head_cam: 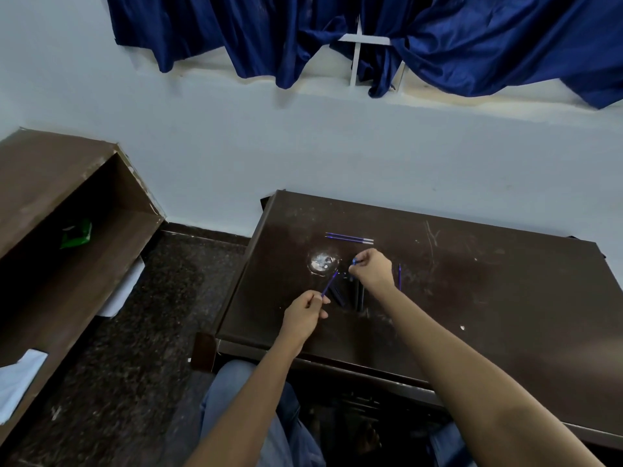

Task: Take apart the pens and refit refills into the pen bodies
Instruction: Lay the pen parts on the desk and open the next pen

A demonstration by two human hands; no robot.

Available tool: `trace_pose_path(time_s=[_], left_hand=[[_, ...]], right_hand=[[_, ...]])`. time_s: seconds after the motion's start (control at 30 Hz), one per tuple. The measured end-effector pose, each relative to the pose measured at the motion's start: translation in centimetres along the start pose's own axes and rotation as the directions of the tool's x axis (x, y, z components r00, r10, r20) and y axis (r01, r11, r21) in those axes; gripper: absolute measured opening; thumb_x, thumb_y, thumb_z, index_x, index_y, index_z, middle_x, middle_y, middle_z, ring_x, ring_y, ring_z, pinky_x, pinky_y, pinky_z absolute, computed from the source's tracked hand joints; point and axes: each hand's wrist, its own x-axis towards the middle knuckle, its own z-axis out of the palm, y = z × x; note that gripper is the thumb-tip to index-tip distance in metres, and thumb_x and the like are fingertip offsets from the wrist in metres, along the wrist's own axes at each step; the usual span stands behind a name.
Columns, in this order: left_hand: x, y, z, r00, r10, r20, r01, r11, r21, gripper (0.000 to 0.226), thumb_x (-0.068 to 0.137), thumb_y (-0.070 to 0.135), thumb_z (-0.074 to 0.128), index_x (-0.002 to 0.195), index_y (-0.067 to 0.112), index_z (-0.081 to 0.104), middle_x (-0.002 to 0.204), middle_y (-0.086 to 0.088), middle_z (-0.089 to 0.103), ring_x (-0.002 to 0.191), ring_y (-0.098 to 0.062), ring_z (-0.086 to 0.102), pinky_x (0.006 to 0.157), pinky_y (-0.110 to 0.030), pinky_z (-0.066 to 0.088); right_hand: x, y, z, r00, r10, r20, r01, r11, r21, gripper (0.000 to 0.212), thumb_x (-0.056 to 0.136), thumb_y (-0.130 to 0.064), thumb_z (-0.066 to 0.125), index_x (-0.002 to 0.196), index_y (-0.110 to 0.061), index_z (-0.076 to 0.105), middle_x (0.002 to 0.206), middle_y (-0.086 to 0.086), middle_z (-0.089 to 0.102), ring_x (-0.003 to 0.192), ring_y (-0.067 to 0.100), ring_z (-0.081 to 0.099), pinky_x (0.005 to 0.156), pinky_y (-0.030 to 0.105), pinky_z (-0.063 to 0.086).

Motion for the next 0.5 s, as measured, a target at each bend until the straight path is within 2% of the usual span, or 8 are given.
trace_pose_path(time_s=[0.07,0.13,0.3,0.4,0.47,0.5], left_hand=[[0.3,-0.1,0.1,1.0,0.0,-0.009,0.0,1.0,-0.006,0.026,0.1,0.028,0.04,0.089,0.025,0.064,0.07,0.005,0.06,0.06,-0.005,0.047,0.057,-0.024,0.036],[0.5,-0.1,0.1,1.0,-0.006,-0.011,0.006,1.0,-0.013,0.026,0.1,0.028,0.04,0.088,0.027,0.064,0.07,0.005,0.06,0.06,-0.005,0.047,0.056,-0.024,0.036],[1.0,-0.3,-0.1,1.0,-0.012,0.007,0.013,0.999,-0.03,0.025,0.1,0.028,0.04,0.092,0.027,0.063,0.075,0.004,0.06,0.063,-0.005,0.048,0.058,-0.024,0.036],[1.6,-0.3,0.0,1.0,-0.026,0.008,0.026,0.999,-0.041,0.024,0.1,0.029,0.04,0.092,0.028,0.062,0.076,0.004,0.06,0.064,-0.006,0.049,0.058,-0.024,0.037],[2.0,-0.3,0.2,1.0,-0.027,-0.012,0.026,0.997,-0.066,0.024,0.1,0.028,0.04,0.09,0.029,0.062,0.075,0.004,0.06,0.064,-0.007,0.049,0.058,-0.025,0.037],[2.3,-0.2,0.3,0.999,-0.025,-0.022,0.023,0.997,-0.077,0.024,0.1,0.028,0.04,0.09,0.029,0.062,0.074,0.004,0.06,0.064,-0.007,0.049,0.058,-0.025,0.036]], right_hand=[[0.0,0.3,0.9,0.996,-0.013,0.091,0.033,0.975,-0.221,0.017,0.077,-0.006,0.069,0.078,-0.016,0.055,0.097,0.013,0.066,0.09,0.028,0.065,0.075,0.027,0.053],[-0.1,0.5,1.6,0.989,0.0,0.146,0.054,0.93,-0.363,0.013,0.079,-0.007,0.067,0.089,-0.012,0.061,0.103,0.012,0.064,0.095,0.031,0.064,0.082,0.04,0.055],[-0.5,1.0,2.7,0.976,-0.006,0.216,0.117,0.853,-0.509,0.019,0.085,-0.009,0.062,0.104,-0.009,0.062,0.107,0.012,0.063,0.097,0.033,0.064,0.083,0.045,0.055],[-0.5,1.1,2.6,0.991,-0.023,0.129,0.08,0.889,-0.452,0.017,0.085,-0.01,0.06,0.101,-0.01,0.065,0.103,0.012,0.066,0.097,0.032,0.065,0.084,0.045,0.055],[-0.7,0.8,2.5,0.998,0.024,0.065,-0.008,0.971,-0.238,0.014,0.085,-0.011,0.06,0.094,-0.008,0.07,0.094,0.012,0.071,0.087,0.027,0.068,0.078,0.039,0.057],[-1.0,0.5,2.5,0.991,0.105,0.085,-0.097,0.991,-0.088,0.013,0.086,-0.013,0.061,0.092,-0.007,0.071,0.088,0.011,0.072,0.078,0.022,0.068,0.07,0.034,0.057]])
